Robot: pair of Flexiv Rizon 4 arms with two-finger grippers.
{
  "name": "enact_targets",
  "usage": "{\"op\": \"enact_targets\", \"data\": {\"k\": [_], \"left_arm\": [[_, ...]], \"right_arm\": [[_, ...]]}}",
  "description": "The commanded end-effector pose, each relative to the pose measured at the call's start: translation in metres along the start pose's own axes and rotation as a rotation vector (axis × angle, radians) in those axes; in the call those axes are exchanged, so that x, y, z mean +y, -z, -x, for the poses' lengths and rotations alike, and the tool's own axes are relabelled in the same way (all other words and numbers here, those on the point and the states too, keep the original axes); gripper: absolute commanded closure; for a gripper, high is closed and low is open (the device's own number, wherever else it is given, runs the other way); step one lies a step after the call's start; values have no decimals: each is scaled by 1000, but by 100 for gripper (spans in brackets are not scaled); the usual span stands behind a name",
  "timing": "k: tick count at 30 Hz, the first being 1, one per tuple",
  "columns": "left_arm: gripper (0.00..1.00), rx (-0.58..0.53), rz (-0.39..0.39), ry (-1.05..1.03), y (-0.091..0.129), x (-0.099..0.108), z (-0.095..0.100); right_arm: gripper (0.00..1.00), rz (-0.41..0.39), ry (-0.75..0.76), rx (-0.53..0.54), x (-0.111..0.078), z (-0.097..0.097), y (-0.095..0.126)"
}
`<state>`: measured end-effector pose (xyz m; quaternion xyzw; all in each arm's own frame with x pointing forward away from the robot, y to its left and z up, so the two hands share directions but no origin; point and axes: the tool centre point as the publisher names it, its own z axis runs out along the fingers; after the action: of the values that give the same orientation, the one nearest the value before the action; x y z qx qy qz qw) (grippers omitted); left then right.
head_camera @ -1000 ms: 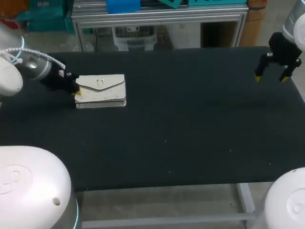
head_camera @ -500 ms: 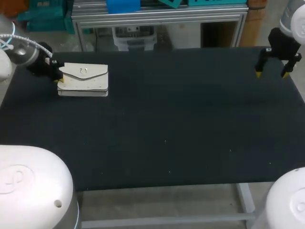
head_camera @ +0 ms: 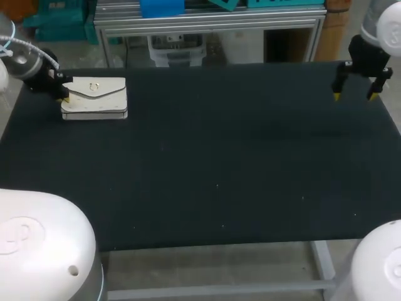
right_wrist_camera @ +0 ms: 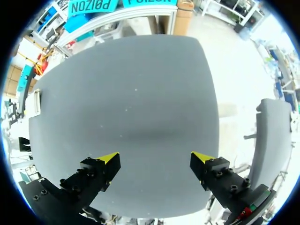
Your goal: Pick up the bag, open it, inspect its contents, close it, and place it on the opposite side
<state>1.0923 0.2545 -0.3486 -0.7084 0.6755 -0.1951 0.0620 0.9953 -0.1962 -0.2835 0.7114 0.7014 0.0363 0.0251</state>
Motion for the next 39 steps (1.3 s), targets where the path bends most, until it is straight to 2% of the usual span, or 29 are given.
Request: {"op": "enact_targets", "data": {"k": [1, 13, 20, 30, 31, 32, 33, 39], "left_arm": [[100, 1, 37, 6, -9, -6, 18], [100, -100, 64, -15, -9, -12, 55], [100, -114, 68, 0, -6, -16, 80], [100, -131, 72, 2, -2, -13, 90], [62, -129, 68, 9, -2, -12, 90], [36, -126, 64, 13, -2, -11, 89], [2, -124, 62, 15, -1, -10, 89], [0, -97, 21, 21, 18, -4, 86]], "right_arm": [[0, -13, 0, -10, 6, -6, -2], [0, -23, -13, -30, 10, -4, -3], [0, -21, -22, -43, 11, -3, -1], [0, -22, -24, -49, 12, -8, -1], [0, -22, -23, -49, 12, -8, -1], [0, -22, -22, -49, 12, -8, -1], [0, -22, -21, -48, 13, -9, -1], [0, -18, -15, -44, 12, -8, 0]]}}
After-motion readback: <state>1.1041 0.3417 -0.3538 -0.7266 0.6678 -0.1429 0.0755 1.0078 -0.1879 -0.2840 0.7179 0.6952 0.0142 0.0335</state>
